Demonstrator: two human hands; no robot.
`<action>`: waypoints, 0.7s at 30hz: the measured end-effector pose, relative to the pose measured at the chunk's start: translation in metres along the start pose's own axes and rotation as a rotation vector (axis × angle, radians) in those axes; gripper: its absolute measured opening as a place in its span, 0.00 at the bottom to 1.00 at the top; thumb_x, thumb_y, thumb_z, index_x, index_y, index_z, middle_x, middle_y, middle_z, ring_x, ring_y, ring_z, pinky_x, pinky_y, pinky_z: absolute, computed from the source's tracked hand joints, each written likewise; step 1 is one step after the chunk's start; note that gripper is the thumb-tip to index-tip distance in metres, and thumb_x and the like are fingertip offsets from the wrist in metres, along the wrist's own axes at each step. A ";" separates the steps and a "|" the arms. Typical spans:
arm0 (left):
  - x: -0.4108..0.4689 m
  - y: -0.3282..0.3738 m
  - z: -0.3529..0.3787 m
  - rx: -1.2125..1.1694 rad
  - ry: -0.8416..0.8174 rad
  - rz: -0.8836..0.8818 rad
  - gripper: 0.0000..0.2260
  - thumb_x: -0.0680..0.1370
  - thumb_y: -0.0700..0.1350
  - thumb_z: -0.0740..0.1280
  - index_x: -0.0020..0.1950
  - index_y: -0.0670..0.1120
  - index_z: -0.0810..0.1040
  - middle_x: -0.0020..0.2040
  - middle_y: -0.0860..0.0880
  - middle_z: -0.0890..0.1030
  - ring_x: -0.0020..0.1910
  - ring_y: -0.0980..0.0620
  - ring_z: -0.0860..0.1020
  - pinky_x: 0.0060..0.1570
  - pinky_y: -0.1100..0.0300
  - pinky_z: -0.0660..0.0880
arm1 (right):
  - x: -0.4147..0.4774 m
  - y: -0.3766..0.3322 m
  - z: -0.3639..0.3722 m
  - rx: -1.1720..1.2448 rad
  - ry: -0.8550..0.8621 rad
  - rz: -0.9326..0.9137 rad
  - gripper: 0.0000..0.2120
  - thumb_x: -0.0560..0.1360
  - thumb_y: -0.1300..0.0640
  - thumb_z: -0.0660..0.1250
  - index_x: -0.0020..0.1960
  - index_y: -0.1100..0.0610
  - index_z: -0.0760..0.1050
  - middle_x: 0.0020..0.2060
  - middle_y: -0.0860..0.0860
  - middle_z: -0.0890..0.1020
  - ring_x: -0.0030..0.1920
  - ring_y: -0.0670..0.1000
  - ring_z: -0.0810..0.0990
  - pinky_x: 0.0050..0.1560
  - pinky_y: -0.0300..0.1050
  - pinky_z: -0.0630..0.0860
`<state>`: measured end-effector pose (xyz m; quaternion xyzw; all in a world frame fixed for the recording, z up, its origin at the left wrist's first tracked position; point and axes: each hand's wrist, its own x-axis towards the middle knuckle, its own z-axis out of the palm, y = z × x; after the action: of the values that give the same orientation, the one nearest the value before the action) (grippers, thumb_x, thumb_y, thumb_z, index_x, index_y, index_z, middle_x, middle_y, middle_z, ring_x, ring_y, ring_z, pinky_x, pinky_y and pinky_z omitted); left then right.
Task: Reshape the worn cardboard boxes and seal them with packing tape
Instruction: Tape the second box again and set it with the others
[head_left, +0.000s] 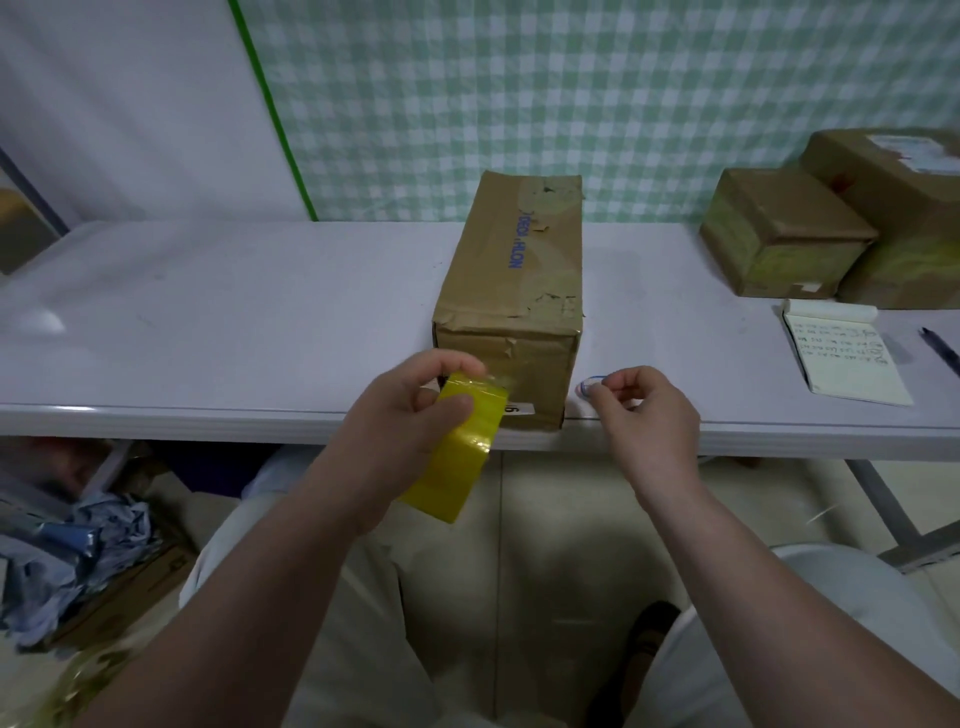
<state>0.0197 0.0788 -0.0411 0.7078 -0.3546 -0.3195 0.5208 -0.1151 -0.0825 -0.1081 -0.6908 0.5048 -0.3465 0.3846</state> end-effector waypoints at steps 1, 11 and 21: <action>0.000 0.000 -0.005 0.031 0.030 -0.001 0.10 0.79 0.41 0.63 0.51 0.57 0.76 0.35 0.51 0.79 0.34 0.53 0.76 0.33 0.60 0.72 | 0.003 0.002 0.000 -0.039 -0.002 -0.021 0.05 0.73 0.54 0.70 0.43 0.54 0.77 0.39 0.47 0.80 0.41 0.47 0.77 0.37 0.38 0.67; 0.024 -0.007 -0.046 0.618 0.343 0.097 0.11 0.78 0.40 0.60 0.50 0.54 0.79 0.47 0.52 0.79 0.44 0.50 0.74 0.41 0.58 0.68 | 0.010 -0.037 -0.001 0.150 0.062 -0.191 0.07 0.80 0.53 0.59 0.51 0.49 0.75 0.49 0.47 0.79 0.43 0.36 0.75 0.45 0.32 0.71; 0.082 -0.053 -0.053 1.101 0.361 0.029 0.14 0.78 0.38 0.58 0.61 0.51 0.74 0.45 0.47 0.75 0.42 0.45 0.73 0.36 0.53 0.67 | 0.029 -0.028 -0.002 -0.093 0.034 -0.253 0.14 0.80 0.59 0.56 0.61 0.54 0.77 0.59 0.52 0.77 0.57 0.49 0.74 0.54 0.34 0.65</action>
<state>0.1167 0.0484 -0.0854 0.9127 -0.3839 0.0448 0.1323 -0.0971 -0.1052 -0.0798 -0.7600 0.4355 -0.3801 0.2970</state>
